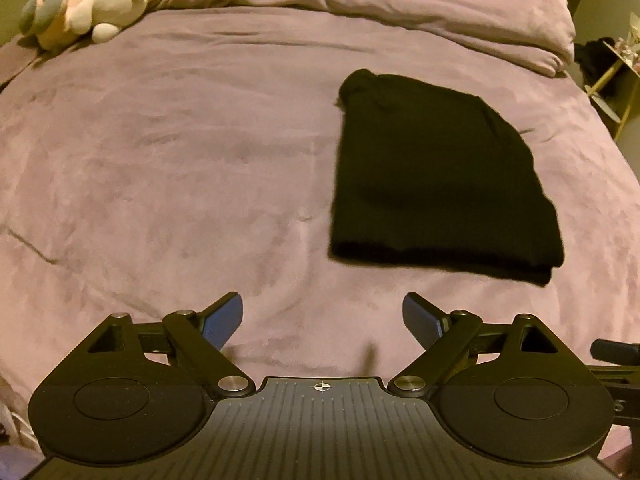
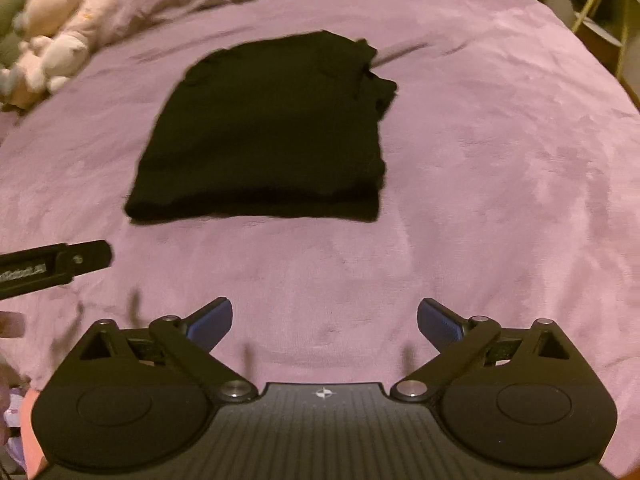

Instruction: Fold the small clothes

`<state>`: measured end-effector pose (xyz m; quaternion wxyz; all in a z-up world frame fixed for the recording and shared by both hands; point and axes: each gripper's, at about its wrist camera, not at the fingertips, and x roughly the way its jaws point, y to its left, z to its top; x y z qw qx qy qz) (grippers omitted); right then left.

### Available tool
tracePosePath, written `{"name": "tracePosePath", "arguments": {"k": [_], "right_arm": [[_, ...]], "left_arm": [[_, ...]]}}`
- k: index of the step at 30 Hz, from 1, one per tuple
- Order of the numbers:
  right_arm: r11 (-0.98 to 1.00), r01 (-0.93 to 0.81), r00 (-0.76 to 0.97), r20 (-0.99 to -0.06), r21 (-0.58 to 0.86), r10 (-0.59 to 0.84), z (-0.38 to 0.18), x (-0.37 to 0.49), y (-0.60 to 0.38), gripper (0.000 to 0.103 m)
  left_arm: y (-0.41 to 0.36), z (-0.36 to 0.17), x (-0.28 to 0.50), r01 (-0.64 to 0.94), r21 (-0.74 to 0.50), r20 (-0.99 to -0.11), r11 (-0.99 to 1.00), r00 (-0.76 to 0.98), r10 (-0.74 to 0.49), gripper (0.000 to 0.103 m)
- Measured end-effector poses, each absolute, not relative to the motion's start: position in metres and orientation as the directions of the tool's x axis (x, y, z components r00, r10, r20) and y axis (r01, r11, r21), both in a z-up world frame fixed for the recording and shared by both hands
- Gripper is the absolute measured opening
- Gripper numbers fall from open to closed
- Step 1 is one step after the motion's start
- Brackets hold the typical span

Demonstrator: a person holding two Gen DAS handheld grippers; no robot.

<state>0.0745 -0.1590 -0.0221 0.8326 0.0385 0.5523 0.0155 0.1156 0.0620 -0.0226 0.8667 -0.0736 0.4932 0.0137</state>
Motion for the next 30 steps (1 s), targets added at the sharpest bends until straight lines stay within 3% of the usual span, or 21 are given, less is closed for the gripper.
{"name": "tracePosePath", "arguments": {"k": [3,13,30], "right_arm": [[0.999,0.028,0.336,-0.942,0.02,0.009,-0.023,0.086,-0.154,0.099],[0.999,0.04,0.412,-0.911,0.006,-0.011,-0.004,0.094,-0.152,0.099],[0.999,0.034,0.417,-0.909,-0.006,-0.019,0.001,0.092,-0.153,0.099]], "left_arm": [[0.057,-0.02,0.121,-0.079,-0.101,-0.856,0.992,0.515,-0.046,0.092],[0.041,-0.012,0.132,-0.035,-0.023,-0.857,0.999,0.515,-0.002,0.092],[0.037,-0.009,0.13,-0.009,-0.004,-0.859,1.0,0.512,0.001,0.092]]}}
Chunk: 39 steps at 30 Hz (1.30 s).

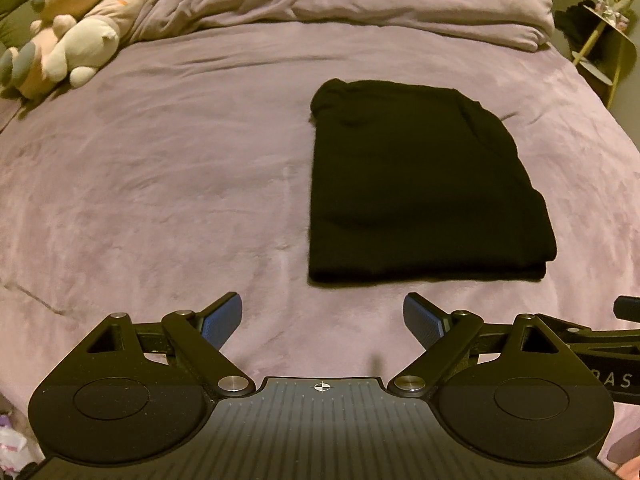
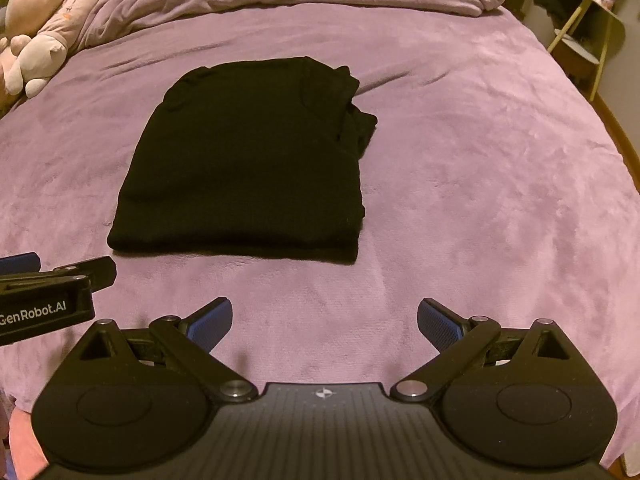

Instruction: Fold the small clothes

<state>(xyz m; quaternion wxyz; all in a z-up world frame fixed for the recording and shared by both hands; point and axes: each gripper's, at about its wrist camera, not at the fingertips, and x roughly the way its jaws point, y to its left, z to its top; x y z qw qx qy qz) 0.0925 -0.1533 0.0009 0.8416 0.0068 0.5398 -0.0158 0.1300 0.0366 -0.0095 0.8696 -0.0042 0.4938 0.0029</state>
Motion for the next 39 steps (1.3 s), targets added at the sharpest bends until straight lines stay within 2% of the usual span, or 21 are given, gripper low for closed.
{"name": "tracePosePath", "arguments": {"k": [39], "right_arm": [[0.999,0.043,0.439,-0.898,0.001,-0.018,0.0109,0.0905,-0.1563,0.099]], "left_arm": [[0.0369,-0.0076,0.1234,0.006,-0.002,-0.855,1.0,0.519,-0.004,0.092]]}}
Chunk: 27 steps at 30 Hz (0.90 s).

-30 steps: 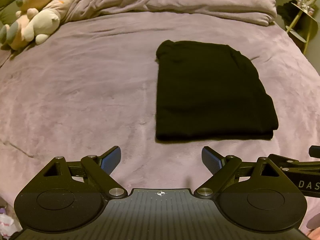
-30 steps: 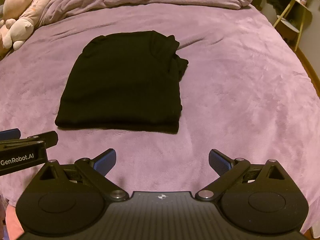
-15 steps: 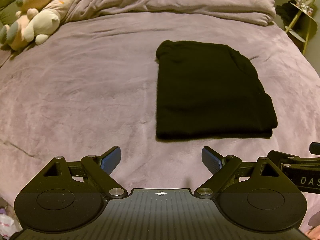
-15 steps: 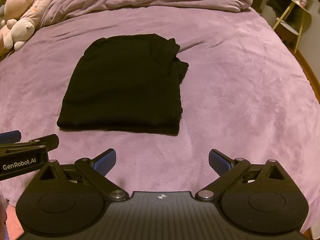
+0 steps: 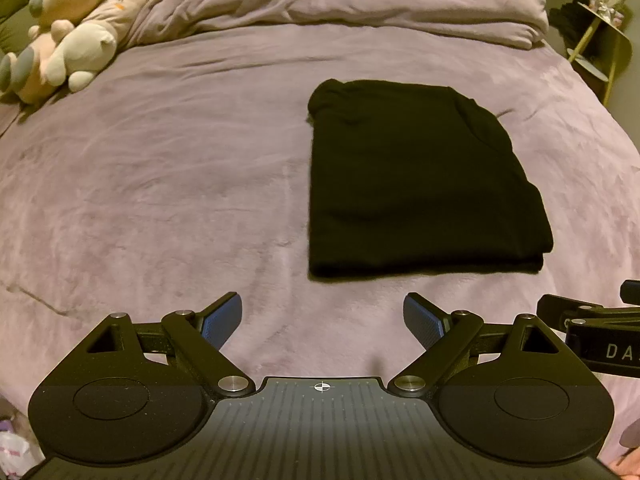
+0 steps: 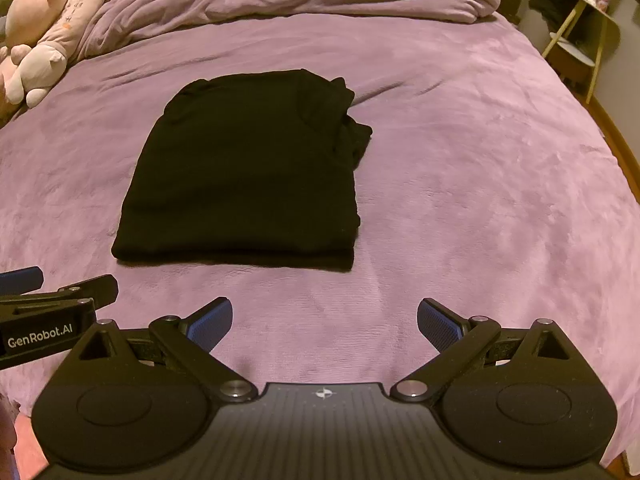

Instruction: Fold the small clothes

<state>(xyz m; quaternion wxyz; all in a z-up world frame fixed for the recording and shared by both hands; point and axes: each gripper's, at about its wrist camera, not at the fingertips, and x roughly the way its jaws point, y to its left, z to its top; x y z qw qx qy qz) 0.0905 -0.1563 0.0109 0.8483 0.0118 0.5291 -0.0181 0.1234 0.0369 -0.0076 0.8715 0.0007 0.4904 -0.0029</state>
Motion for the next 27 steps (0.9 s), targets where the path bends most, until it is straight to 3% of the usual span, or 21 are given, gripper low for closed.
{"name": "tracePosePath", "arguments": {"k": [27], "right_arm": [[0.999,0.048,0.444,-0.896,0.014,-0.009,0.0122,0.0866,-0.1586,0.099]], "left_arm": [[0.0341,-0.0099,0.1212,0.017,-0.018,-0.856,1.0,0.516,-0.024,0.092]]}}
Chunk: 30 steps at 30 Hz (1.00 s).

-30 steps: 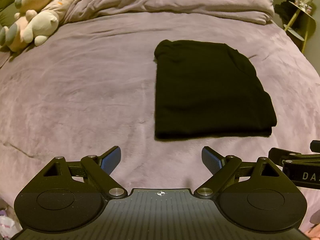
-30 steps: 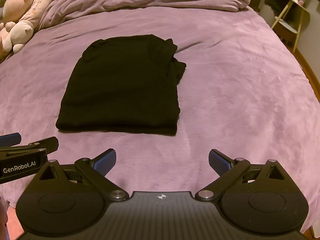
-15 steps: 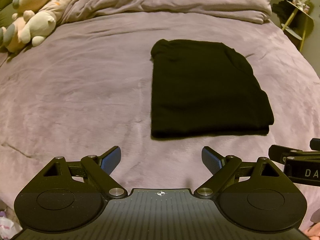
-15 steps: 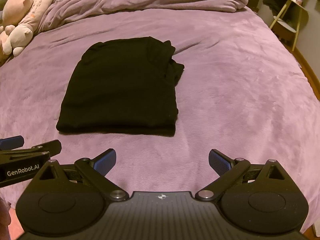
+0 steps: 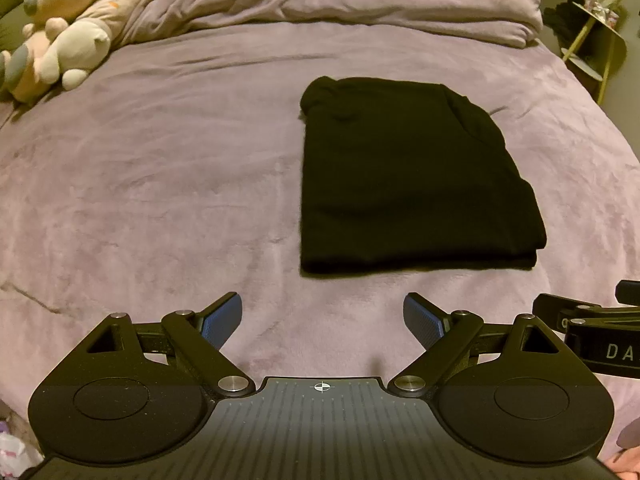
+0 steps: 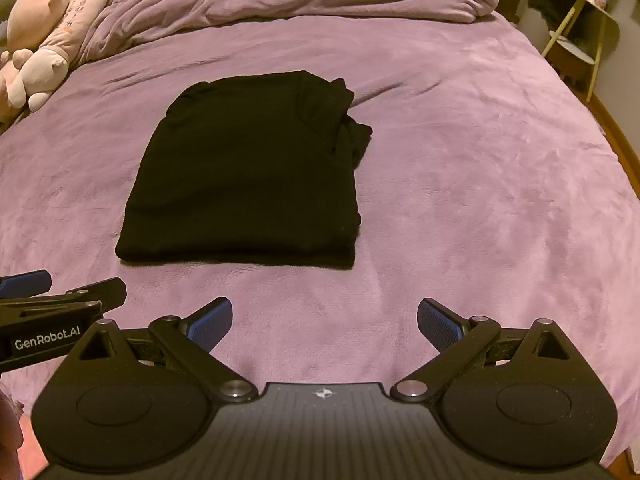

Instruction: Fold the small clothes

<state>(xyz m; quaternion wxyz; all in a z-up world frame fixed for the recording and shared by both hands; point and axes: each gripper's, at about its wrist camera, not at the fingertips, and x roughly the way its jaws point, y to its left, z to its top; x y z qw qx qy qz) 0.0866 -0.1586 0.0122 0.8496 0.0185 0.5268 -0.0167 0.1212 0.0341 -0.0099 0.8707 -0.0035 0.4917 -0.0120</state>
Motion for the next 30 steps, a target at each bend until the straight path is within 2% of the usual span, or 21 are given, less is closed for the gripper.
{"name": "tracePosePath", "arguments": {"k": [30], "right_arm": [[0.997,0.067,0.444,-0.896,0.024,-0.008,0.0104,0.0856,-0.1647,0.099]], "left_arm": [[0.0291,-0.0099,0.1217,0.025,-0.014,-0.857,1.0,0.515,-0.025,0.092]]}}
